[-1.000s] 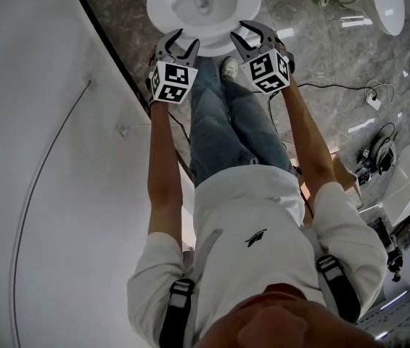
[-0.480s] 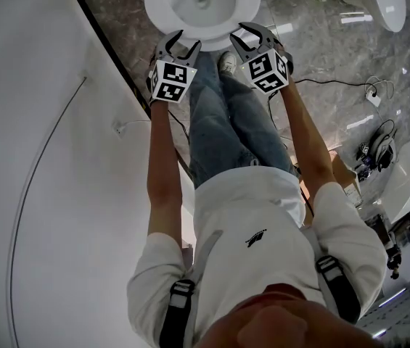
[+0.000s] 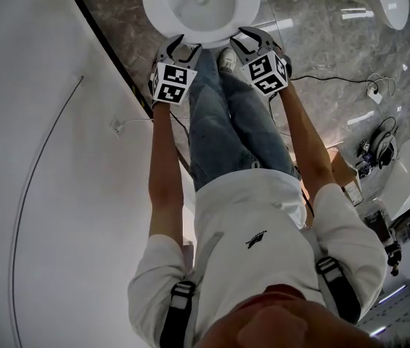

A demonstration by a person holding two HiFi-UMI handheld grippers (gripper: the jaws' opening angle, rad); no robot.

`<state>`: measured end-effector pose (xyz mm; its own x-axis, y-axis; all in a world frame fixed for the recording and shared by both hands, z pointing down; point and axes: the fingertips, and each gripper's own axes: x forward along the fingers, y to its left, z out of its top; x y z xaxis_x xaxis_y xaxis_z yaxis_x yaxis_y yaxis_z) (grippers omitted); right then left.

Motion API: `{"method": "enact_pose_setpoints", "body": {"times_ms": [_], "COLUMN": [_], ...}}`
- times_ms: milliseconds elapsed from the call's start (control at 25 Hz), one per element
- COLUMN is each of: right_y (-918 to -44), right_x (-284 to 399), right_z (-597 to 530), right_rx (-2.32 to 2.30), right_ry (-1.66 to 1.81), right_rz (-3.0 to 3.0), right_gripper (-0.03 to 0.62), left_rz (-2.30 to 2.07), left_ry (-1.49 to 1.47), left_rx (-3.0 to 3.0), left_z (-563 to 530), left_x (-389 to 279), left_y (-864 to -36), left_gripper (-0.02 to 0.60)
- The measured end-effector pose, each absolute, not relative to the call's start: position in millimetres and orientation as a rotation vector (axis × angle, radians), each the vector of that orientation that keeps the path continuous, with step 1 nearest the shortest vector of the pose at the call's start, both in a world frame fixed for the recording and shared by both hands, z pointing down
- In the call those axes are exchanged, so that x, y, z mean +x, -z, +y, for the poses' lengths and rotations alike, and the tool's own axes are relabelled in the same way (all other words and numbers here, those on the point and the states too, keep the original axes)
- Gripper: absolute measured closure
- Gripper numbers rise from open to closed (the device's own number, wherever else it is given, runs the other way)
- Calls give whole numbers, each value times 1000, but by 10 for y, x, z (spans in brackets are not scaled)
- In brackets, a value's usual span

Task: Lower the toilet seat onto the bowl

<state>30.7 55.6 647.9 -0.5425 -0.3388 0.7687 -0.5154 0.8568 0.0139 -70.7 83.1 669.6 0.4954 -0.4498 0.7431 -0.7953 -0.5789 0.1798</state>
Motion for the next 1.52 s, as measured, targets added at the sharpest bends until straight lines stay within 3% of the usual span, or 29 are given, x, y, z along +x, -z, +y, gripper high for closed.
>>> {"method": "enact_pose_setpoints", "body": {"times_ms": [1520], "right_y": [-7503], "right_x": [457], "right_z": [1009], "right_rx": [555], "right_ry": [-454], "right_rz": [-2072], "right_gripper": [479], "left_rz": [-986], "left_ry": [-860], "left_rx": [2035], "left_z": [1244], "left_x": [-612], "left_y": [-7645], "left_gripper": [380]}}
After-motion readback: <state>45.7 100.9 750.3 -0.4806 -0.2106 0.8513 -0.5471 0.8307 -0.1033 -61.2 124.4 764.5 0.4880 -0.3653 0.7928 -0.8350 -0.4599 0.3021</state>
